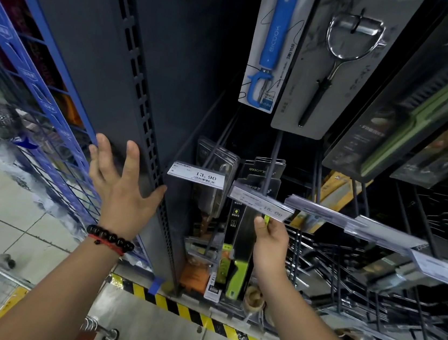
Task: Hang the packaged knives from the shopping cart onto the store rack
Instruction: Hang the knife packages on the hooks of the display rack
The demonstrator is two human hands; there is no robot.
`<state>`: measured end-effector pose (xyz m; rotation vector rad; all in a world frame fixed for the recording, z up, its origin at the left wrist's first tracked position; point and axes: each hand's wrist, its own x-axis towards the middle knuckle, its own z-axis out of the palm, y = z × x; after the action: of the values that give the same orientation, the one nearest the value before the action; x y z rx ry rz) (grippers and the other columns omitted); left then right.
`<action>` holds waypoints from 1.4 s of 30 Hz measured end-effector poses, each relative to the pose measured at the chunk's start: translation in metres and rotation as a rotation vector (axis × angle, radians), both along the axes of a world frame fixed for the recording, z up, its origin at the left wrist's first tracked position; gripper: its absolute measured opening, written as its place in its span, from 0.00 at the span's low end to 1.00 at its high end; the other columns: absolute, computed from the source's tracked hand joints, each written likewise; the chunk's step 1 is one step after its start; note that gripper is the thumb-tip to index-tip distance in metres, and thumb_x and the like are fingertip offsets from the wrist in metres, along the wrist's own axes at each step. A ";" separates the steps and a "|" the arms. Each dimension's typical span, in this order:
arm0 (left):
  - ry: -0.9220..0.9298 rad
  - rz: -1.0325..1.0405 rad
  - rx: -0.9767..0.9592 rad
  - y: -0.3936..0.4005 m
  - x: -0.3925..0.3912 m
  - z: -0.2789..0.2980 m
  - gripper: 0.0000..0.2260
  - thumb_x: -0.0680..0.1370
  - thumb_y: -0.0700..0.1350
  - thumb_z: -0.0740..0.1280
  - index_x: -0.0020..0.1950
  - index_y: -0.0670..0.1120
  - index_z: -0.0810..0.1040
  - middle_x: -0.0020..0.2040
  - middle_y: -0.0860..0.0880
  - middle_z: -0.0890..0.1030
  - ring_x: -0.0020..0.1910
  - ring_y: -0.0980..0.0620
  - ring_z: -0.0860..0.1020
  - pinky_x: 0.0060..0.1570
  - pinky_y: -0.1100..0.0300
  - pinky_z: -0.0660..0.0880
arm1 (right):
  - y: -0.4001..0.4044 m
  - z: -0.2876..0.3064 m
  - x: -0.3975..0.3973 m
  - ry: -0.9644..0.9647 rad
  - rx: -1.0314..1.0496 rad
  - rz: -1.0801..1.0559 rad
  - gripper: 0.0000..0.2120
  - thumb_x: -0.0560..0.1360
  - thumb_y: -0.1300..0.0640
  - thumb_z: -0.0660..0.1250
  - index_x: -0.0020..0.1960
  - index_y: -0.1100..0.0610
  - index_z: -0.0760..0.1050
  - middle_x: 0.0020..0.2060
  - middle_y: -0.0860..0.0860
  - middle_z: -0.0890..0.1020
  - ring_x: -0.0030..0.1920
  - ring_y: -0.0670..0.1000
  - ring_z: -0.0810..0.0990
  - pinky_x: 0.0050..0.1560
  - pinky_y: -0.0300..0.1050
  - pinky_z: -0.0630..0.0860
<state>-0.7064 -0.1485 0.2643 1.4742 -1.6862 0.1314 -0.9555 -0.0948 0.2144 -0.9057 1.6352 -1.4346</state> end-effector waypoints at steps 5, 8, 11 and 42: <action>-0.012 0.005 0.007 -0.001 0.001 -0.001 0.50 0.66 0.44 0.79 0.75 0.59 0.47 0.74 0.35 0.43 0.73 0.30 0.45 0.72 0.59 0.34 | -0.031 0.005 -0.008 -0.097 0.085 -0.016 0.07 0.81 0.63 0.61 0.57 0.56 0.74 0.47 0.45 0.79 0.46 0.41 0.76 0.51 0.35 0.72; -0.015 0.011 0.004 -0.001 0.001 -0.001 0.51 0.66 0.44 0.79 0.75 0.60 0.46 0.74 0.37 0.42 0.73 0.31 0.45 0.72 0.59 0.34 | -0.045 0.004 -0.014 -0.125 0.139 -0.022 0.05 0.82 0.62 0.59 0.49 0.55 0.71 0.41 0.46 0.75 0.43 0.46 0.74 0.35 0.28 0.70; -0.023 0.014 0.009 -0.001 0.000 0.000 0.52 0.66 0.45 0.79 0.75 0.61 0.44 0.74 0.35 0.43 0.73 0.33 0.45 0.71 0.59 0.34 | -0.046 0.000 -0.016 -0.070 0.146 -0.028 0.03 0.81 0.60 0.62 0.50 0.55 0.74 0.42 0.46 0.77 0.45 0.46 0.75 0.41 0.34 0.71; 0.132 -0.091 0.796 0.269 0.058 -0.071 0.15 0.78 0.43 0.63 0.65 0.47 0.75 0.61 0.48 0.77 0.63 0.47 0.73 0.59 0.60 0.67 | 0.190 -0.025 0.085 0.558 0.200 0.506 0.05 0.78 0.54 0.64 0.44 0.47 0.76 0.36 0.45 0.80 0.35 0.45 0.77 0.39 0.46 0.74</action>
<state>-0.6483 0.1207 0.1930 1.8999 -1.7770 -0.7503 -0.8708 0.0950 0.1892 -1.5579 1.7187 -0.6903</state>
